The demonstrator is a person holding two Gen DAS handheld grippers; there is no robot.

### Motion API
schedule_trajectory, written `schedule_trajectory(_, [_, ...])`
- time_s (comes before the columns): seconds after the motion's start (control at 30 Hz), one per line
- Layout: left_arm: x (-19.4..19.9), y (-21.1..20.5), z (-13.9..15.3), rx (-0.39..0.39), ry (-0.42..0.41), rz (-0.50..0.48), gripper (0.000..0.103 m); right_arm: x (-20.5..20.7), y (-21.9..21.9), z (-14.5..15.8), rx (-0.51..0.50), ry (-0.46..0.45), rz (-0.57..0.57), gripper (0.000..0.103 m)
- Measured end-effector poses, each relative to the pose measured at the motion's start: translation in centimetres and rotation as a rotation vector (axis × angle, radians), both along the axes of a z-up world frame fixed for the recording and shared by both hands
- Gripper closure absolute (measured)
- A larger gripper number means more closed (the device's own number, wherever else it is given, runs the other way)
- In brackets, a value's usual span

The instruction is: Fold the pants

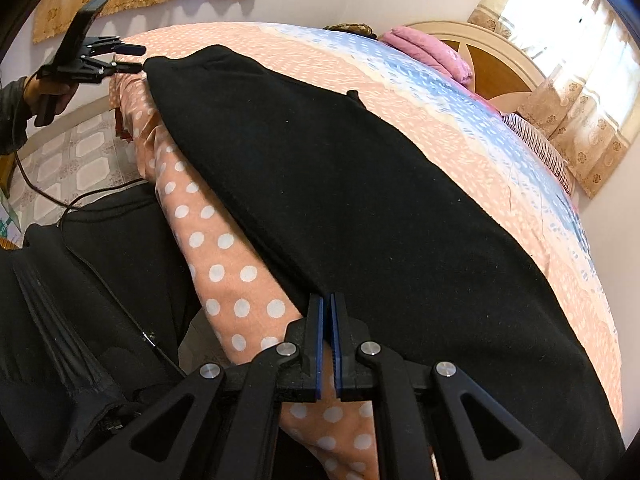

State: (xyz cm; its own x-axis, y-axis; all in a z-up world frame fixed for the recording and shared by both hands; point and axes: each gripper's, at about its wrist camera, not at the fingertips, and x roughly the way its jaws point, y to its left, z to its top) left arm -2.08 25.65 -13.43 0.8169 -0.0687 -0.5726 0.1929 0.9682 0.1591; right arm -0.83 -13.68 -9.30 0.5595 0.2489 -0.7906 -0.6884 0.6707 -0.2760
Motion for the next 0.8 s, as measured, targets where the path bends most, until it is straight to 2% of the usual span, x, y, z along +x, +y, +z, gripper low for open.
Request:
schedule_trajectory(0.13, [0.6, 2.3, 2.2, -0.235, -0.026, 0.044, 0.042, 0.2, -0.1, 0.2, 0.014, 0.005, -0.006, 0.099])
schedule_trajectory(0.2, [1.8, 1.8, 2.7, -0.287, -0.015, 0.024, 0.042, 0.3, -0.2, 0.3, 0.024, 0.010, -0.012, 0.099])
schedule_trajectory(0.27, [4.1, 0.6, 2.9, -0.339, 0.039, 0.001, 0.043, 0.5, -0.3, 0.4, 0.029, 0.010, -0.016, 0.099])
schedule_trajectory(0.3, [5.2, 0.1, 2.6, -0.350, 0.072, -0.004, 0.043, 0.5, -0.3, 0.4, 0.029, 0.007, -0.017, 0.099])
schedule_trajectory(0.37, [8.2, -1.3, 1.5, -0.336, 0.153, 0.002, 0.060, 0.4, -0.2, 0.4, 0.023, -0.002, -0.016, 0.099])
schedule_trajectory(0.47, [10.6, -2.4, 0.2, -0.319, 0.199, 0.016, 0.064, 0.2, -0.2, 0.3, 0.023, -0.009, -0.015, 0.098])
schedule_trajectory(0.53, [10.9, -2.4, 0.2, -0.362, 0.195, 0.026, 0.064, 0.2, -0.4, 0.3, 0.031, -0.007, -0.016, 0.098])
schedule_trajectory(0.6, [11.1, -2.2, 0.4, -0.371, 0.196, 0.036, 0.070, 0.2, -0.6, 0.2, 0.045, -0.003, -0.018, 0.098])
schedule_trajectory(0.67, [11.3, -2.5, 0.6, -0.348, 0.192, 0.037, 0.085, 0.3, -0.6, 0.2, 0.052, -0.003, -0.020, 0.098])
schedule_trajectory(0.7, [11.6, -2.5, 0.8, -0.338, 0.193, 0.039, 0.088, 0.2, -0.5, 0.1, 0.054, -0.006, -0.022, 0.098])
schedule_trajectory(0.8, [11.5, -2.1, 1.5, -0.337, 0.166, 0.042, 0.092, 0.2, -0.6, 0.3, 0.061, -0.011, -0.028, 0.098])
